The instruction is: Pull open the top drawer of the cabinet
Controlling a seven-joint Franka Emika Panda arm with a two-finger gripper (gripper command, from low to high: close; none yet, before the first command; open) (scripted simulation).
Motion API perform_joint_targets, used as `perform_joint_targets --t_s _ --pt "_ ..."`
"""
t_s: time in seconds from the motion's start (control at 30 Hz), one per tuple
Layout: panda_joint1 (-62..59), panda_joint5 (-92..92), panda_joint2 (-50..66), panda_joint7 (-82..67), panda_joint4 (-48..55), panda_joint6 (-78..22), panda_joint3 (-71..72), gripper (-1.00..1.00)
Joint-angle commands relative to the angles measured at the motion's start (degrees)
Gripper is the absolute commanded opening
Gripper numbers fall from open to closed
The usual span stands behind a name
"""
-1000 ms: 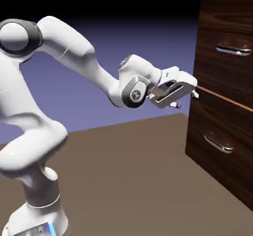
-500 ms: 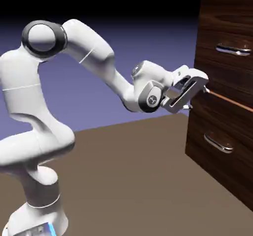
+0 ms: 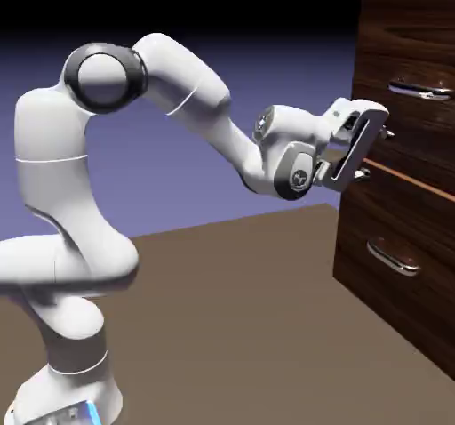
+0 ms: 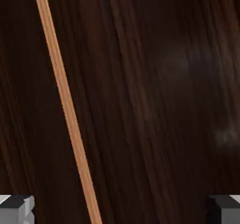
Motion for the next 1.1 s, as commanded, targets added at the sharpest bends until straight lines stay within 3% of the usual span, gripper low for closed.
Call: perform_joint_targets --t_s 0.0,0.43,0.67,0.7,1.07 --pt "-2.1 -0.1 0.5 -1.2 0.6 0.6 2.0 0.00" --pt "-24.9 -1.4 5.6 -14.3 7.0 7.0 24.0 0.00" --pt "-34.1 -10.5 -5.0 0.7 18.6 5.5 28.1 0.00" --pt "-34.1 -10.5 -5.0 0.7 18.6 5.5 28.1 -1.00" --pt "-27.7 4.9 12.2 -23.9 0.9 7.7 30.1 -1.00"
